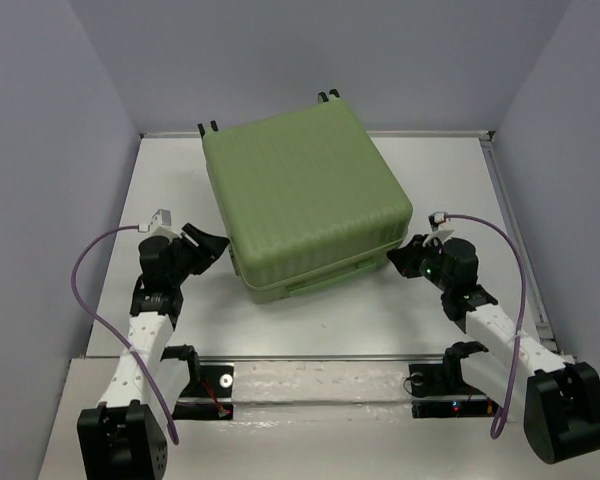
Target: Pack the luggage
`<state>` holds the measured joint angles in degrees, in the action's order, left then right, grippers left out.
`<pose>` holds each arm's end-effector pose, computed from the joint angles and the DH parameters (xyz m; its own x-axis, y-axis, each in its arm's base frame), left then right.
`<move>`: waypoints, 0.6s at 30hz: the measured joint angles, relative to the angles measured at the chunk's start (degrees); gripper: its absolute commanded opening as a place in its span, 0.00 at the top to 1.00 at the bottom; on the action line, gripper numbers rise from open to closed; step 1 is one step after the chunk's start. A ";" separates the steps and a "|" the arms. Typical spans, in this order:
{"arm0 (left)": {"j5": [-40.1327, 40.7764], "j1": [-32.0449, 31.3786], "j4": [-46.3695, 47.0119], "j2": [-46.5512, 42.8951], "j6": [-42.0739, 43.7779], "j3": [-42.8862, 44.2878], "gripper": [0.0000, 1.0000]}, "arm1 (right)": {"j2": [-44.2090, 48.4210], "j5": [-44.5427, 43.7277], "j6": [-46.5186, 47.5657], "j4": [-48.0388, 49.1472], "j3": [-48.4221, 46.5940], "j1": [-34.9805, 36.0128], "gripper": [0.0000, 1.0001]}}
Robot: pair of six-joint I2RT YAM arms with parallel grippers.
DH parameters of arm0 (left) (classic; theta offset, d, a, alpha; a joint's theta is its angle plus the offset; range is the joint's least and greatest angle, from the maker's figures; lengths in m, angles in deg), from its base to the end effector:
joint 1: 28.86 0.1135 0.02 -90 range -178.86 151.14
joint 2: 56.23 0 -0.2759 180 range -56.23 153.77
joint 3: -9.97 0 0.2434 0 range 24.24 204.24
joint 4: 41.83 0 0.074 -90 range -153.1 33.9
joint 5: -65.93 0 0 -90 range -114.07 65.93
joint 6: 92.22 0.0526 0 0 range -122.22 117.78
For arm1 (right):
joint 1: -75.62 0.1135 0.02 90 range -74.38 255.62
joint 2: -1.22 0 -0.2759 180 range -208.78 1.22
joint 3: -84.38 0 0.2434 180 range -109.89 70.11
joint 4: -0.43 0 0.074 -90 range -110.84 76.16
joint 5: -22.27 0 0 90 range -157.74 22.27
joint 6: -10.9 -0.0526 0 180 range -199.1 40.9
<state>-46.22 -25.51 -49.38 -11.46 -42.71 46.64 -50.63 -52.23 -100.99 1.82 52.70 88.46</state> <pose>0.1841 -0.0091 0.2404 -0.4050 -0.6261 -0.6663 0.0596 0.7091 -0.7026 0.1881 0.0573 0.2064 -0.4631 0.2629 -0.8464 -0.3106 0.8463 0.4328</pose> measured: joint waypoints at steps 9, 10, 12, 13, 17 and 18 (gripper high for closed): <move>3.45 -7.74 2.36 -0.11 -1.16 -2.93 0.61 | 0.39 1.44 -1.33 3.89 2.23 0.00 0.93; 4.33 -8.94 2.32 -0.15 -1.40 -3.04 0.62 | 2.08 1.49 -1.73 3.26 2.54 0.26 0.93; 6.45 -11.63 2.91 -0.20 -2.03 -3.58 0.62 | 5.31 1.03 -2.03 0.92 2.56 1.25 0.93; 7.69 -12.59 3.39 -0.31 -2.60 -3.76 0.63 | 6.88 0.42 -2.43 -1.31 2.47 1.92 0.93; 10.75 -15.41 4.81 0.22 -4.04 -4.04 0.64 | 8.00 -2.01 -3.89 -8.66 0.09 9.57 0.93; 11.67 -16.13 5.40 0.72 -4.46 -4.04 0.64 | 7.08 -3.45 -4.24 -10.16 -1.05 12.94 0.93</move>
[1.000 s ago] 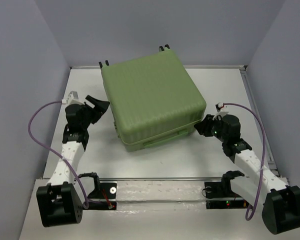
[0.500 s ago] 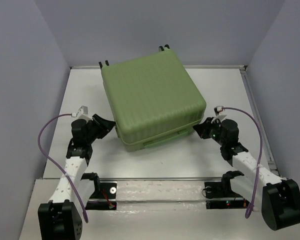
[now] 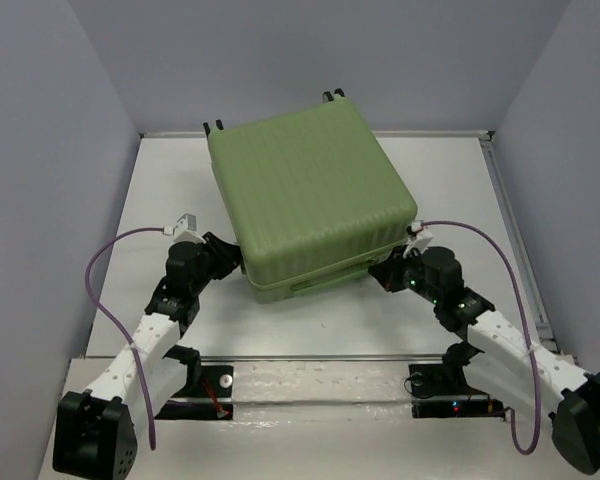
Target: Pack the luggage
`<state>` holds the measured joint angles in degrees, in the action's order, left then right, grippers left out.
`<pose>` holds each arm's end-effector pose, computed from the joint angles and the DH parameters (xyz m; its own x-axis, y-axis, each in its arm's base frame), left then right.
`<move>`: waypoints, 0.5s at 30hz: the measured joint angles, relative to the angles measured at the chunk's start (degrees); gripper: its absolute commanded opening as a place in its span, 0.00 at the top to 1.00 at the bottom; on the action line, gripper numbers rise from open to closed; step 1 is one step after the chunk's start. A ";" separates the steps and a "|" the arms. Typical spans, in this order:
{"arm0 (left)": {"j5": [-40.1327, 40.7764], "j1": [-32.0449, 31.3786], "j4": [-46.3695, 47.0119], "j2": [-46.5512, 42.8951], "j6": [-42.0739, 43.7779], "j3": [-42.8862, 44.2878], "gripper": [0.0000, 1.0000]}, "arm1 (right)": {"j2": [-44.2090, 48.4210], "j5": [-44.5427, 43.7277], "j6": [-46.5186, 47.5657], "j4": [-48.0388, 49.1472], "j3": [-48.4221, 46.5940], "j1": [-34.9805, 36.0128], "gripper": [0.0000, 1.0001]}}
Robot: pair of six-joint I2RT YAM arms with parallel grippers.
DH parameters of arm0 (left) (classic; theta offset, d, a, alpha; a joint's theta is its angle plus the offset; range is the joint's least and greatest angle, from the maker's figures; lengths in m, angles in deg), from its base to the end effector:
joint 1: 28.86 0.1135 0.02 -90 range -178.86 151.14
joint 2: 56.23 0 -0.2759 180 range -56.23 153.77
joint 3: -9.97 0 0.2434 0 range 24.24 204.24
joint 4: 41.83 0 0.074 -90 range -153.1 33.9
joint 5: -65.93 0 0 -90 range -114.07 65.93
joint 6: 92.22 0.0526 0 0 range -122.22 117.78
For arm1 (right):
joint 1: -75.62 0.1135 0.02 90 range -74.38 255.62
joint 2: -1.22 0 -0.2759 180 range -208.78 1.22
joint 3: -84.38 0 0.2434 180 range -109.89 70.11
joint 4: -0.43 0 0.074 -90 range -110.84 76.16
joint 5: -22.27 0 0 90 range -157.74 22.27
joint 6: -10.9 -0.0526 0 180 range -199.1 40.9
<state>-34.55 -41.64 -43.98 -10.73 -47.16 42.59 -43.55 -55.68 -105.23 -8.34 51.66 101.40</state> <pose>0.1786 -0.0503 0.2234 -0.4537 -0.6093 -0.6503 0.0966 0.6918 -0.7156 0.1568 0.0879 0.2124 -0.5521 0.2117 -0.8065 -0.3987 0.7825 0.4783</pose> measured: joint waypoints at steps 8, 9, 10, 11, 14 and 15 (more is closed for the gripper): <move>6.97 -6.99 3.87 3.08 -2.64 0.02 0.67 | -20.09 -23.65 -5.70 -3.13 -15.02 36.54 0.93; 7.58 -7.74 4.11 3.30 -2.89 0.02 0.67 | -24.70 -27.50 -6.54 -3.50 -18.67 40.76 0.93; 7.98 -8.22 4.39 3.54 -3.19 0.02 0.67 | -28.46 -28.76 -6.49 -3.52 -21.46 43.25 0.93; 8.46 -8.83 4.85 3.63 -3.58 0.02 0.68 | -33.90 -31.10 -6.27 -3.17 -26.32 46.62 0.93; 9.38 -10.03 5.55 4.17 -4.24 0.09 0.71 | -44.24 -36.44 -5.79 -3.30 -35.45 52.06 0.93; 9.62 -10.05 5.51 4.15 -4.24 0.09 0.71 | -46.49 -38.93 -5.77 -3.93 -37.66 52.87 0.93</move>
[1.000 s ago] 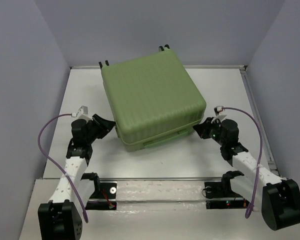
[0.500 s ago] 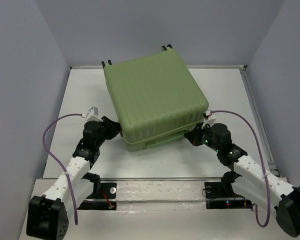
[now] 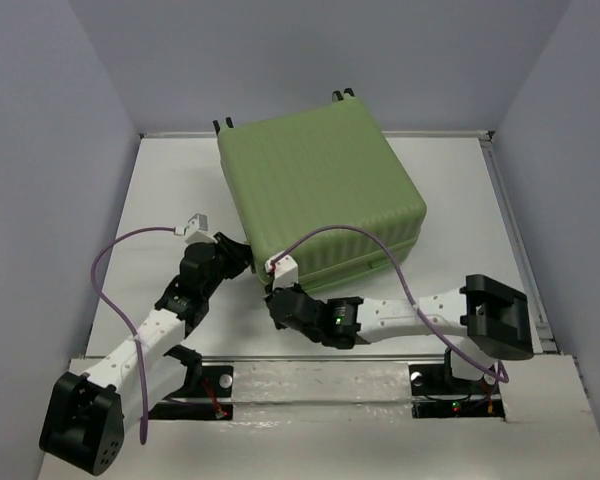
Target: Pack the luggage
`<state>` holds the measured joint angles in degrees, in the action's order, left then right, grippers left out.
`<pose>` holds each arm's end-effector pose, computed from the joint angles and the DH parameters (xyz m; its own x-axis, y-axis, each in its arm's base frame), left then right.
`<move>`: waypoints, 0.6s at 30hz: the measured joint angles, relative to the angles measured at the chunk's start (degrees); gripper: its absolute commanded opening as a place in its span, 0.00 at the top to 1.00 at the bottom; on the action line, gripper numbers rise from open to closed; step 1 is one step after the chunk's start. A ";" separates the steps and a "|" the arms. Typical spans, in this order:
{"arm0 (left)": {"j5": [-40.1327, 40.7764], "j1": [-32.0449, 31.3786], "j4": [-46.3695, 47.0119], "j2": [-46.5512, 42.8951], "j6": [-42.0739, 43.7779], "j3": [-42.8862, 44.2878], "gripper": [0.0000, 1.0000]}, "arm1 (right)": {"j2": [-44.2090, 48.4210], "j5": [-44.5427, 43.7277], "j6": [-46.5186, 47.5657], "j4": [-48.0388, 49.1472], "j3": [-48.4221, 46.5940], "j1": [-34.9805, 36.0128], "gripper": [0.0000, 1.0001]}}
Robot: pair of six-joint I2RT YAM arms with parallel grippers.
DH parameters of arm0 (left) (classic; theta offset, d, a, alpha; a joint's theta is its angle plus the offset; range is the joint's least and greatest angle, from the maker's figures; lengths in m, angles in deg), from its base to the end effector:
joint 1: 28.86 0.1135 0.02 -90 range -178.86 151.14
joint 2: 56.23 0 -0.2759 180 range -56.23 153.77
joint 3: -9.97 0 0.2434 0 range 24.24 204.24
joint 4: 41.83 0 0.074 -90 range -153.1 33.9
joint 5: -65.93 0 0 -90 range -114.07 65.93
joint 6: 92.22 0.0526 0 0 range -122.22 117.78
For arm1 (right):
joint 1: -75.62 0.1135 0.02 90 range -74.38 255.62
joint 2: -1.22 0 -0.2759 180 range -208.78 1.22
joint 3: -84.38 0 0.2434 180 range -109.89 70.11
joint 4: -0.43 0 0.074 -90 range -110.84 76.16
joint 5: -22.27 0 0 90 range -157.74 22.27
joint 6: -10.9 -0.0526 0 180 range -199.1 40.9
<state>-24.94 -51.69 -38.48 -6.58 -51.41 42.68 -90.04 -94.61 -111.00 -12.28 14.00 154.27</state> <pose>0.1815 -0.0773 0.2231 -0.4455 -0.6336 -0.6326 0.0985 0.6675 -0.7380 0.0930 0.3426 0.2357 -0.5154 -0.1726 -0.8394 -0.6220 0.7492 0.2278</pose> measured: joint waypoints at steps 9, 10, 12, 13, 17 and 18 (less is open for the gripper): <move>0.74 -0.48 -2.01 1.38 0.15 1.64 0.68 | -6.86 -12.72 2.71 -2.40 -6.80 4.17 0.93; 0.74 -0.59 -2.51 1.84 0.33 2.23 0.64 | -6.45 -12.81 2.69 -1.36 -5.86 4.24 0.93; 0.98 -0.81 -4.66 2.43 1.18 3.89 0.26 | -4.09 -12.76 2.01 2.64 -1.53 4.26 0.84; 1.33 -1.03 -7.06 2.73 2.32 5.33 0.15 | -2.05 -12.66 1.40 4.59 1.46 4.31 0.58; 5.42 -1.99 -17.40 2.91 6.51 12.55 0.01 | 8.90 -6.08 -2.86 9.18 13.38 6.64 0.23; 6.08 -2.21 -18.84 2.32 7.13 14.88 0.01 | 12.26 -4.13 -4.31 9.14 16.63 8.59 0.20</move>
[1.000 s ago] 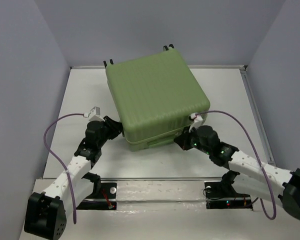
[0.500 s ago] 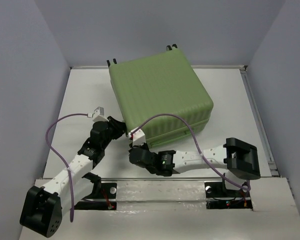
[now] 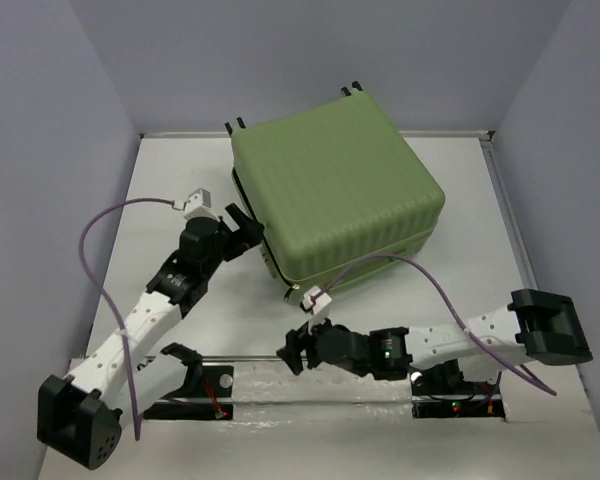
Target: Pack the luggage
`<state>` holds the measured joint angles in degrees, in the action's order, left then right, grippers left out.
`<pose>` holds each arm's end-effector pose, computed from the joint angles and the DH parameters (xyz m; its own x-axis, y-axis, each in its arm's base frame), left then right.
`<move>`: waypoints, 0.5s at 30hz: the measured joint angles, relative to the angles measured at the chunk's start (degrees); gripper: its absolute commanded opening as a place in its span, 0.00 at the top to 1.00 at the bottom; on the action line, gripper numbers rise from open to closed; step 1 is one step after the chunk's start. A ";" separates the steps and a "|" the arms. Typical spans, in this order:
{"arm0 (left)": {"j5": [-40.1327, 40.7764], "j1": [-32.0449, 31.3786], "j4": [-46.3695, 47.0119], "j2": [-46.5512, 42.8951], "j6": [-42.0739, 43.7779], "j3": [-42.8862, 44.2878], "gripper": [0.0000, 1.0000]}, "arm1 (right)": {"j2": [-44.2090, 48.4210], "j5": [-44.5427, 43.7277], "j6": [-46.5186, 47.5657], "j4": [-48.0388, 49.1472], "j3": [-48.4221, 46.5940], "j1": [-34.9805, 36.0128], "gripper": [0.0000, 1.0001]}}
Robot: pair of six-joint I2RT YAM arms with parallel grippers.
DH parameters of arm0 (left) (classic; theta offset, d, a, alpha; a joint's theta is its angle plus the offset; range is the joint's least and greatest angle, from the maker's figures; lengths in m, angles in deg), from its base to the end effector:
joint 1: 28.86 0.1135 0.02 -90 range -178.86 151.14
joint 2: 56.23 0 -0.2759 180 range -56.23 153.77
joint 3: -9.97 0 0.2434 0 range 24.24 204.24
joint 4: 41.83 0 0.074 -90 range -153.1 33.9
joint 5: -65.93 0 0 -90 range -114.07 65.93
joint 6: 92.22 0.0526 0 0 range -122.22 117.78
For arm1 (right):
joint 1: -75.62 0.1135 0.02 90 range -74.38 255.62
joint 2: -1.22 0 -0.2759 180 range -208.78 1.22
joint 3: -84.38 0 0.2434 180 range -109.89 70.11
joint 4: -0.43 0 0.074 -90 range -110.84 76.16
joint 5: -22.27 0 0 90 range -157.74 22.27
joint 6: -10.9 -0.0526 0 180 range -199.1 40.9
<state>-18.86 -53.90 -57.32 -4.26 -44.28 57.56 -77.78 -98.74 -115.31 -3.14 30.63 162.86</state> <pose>0.1937 -0.0852 0.2693 -0.4592 -0.5218 -0.7189 0.0492 0.7931 -0.6071 0.0411 0.2902 0.2231 -0.5116 -0.0978 -0.8536 -0.6595 0.6815 0.3172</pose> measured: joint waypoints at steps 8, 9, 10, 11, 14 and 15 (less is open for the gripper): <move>0.44 6.23 1.05 -4.39 3.96 19.10 0.01 | 13.66 2.78 -10.34 -6.56 9.01 2.36 0.30; -0.96 8.04 1.99 -2.71 4.09 20.72 0.01 | 14.67 2.23 -12.02 -7.61 9.14 2.08 0.41; -2.25 9.35 2.36 -1.11 4.09 21.90 0.01 | 15.43 2.14 -13.16 -8.41 9.33 1.46 0.63; -4.39 11.50 3.48 2.86 4.07 23.82 0.01 | 16.26 1.99 -13.99 -9.27 9.66 0.87 0.69; -9.22 16.09 4.59 12.17 3.67 27.34 0.01 | 18.64 1.95 -16.59 -11.21 11.50 -2.75 0.75; -10.95 17.51 4.94 16.87 3.61 29.11 0.01 | 19.52 1.79 -16.87 -11.89 12.24 -3.96 0.75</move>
<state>-29.81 -36.39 -52.38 12.61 -40.67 86.68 -58.26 -96.95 -132.18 -15.03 42.87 158.91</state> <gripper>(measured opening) 0.989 0.264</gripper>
